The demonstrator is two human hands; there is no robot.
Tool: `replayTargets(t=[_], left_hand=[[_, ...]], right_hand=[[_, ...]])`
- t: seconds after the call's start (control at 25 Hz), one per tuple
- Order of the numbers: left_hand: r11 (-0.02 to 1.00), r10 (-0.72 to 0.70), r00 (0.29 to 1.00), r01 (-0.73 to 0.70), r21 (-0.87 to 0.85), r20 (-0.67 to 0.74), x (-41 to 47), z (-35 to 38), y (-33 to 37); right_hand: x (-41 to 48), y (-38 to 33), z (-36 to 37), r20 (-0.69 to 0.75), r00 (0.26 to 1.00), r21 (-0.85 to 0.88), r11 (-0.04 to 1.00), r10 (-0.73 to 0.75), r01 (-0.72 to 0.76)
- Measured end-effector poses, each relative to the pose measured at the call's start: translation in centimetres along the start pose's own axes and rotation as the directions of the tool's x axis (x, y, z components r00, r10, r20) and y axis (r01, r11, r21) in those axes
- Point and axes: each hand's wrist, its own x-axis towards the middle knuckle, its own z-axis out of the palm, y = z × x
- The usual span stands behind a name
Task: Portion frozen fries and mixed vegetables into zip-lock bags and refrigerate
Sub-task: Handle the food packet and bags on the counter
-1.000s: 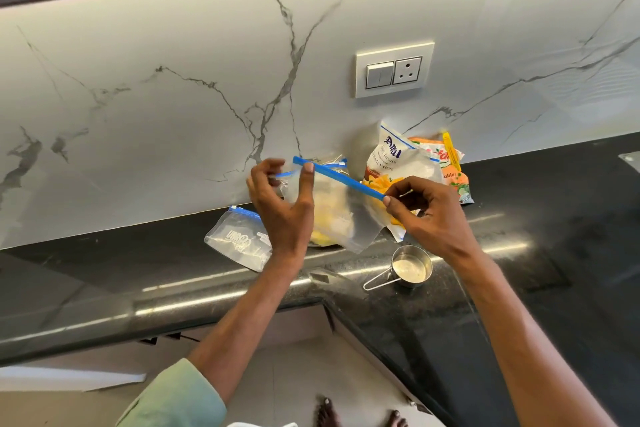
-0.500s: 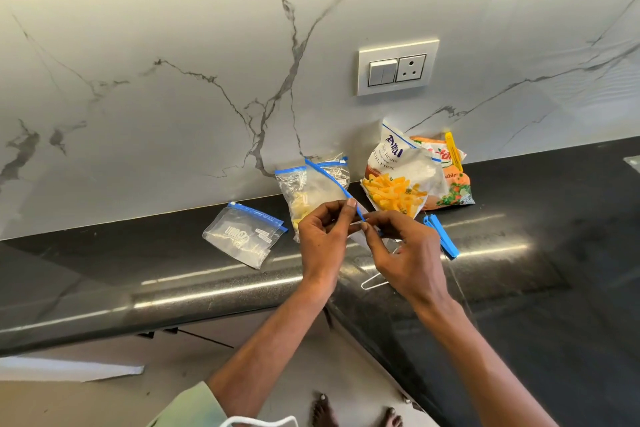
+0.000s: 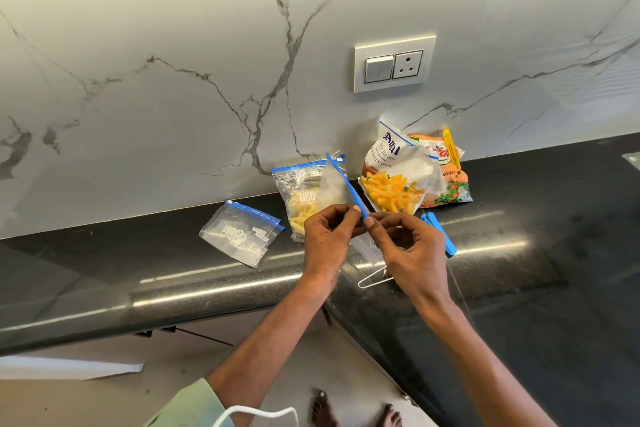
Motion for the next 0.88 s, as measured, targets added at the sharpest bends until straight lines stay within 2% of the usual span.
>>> replayTargets(t=[0.12,0.4,0.52,0.6,0.72,0.8,0.88], left_hand=[[0.984,0.099,0.994,-0.104,0.148,0.045,0.0,-0.1,0.1],[0.884,0.159,0.957,-0.247,0.396,0.241,0.4,-0.9,0.8],[0.79,0.189,0.938,-0.322,0.522,0.291,0.3,-0.9,0.9],[0.718,0.25,0.93,-0.364,0.593,0.269,0.5,-1.1,0.7],[0.623,0.297,0.939,-0.329,0.71,0.174,0.9,-1.6,-0.1],[0.584,0.285,0.948,-0.288,0.759,0.141,1.7,-1.8,-0.7],[0.543,0.246,0.962,-0.241,0.805,0.123,3.0,-1.9,-0.9]], right_hand=[[0.8,0.1,-0.1,0.024,0.992,0.103,0.987,0.124,-0.125],[1.0,0.8,-1.7,0.206,0.971,0.063,0.989,0.122,-0.137],[0.4,1.4,-1.5,0.124,0.978,-0.045,0.986,0.166,-0.162],[0.4,1.7,-1.4,-0.023,0.971,-0.067,0.969,0.237,-0.238],[0.7,2.0,-1.6,-0.172,0.923,0.025,0.939,0.343,-0.344],[0.9,2.3,-1.2,-0.14,0.913,0.084,0.924,0.383,-0.374],[1.0,2.7,0.0,0.017,0.908,0.143,0.897,0.419,-0.417]])
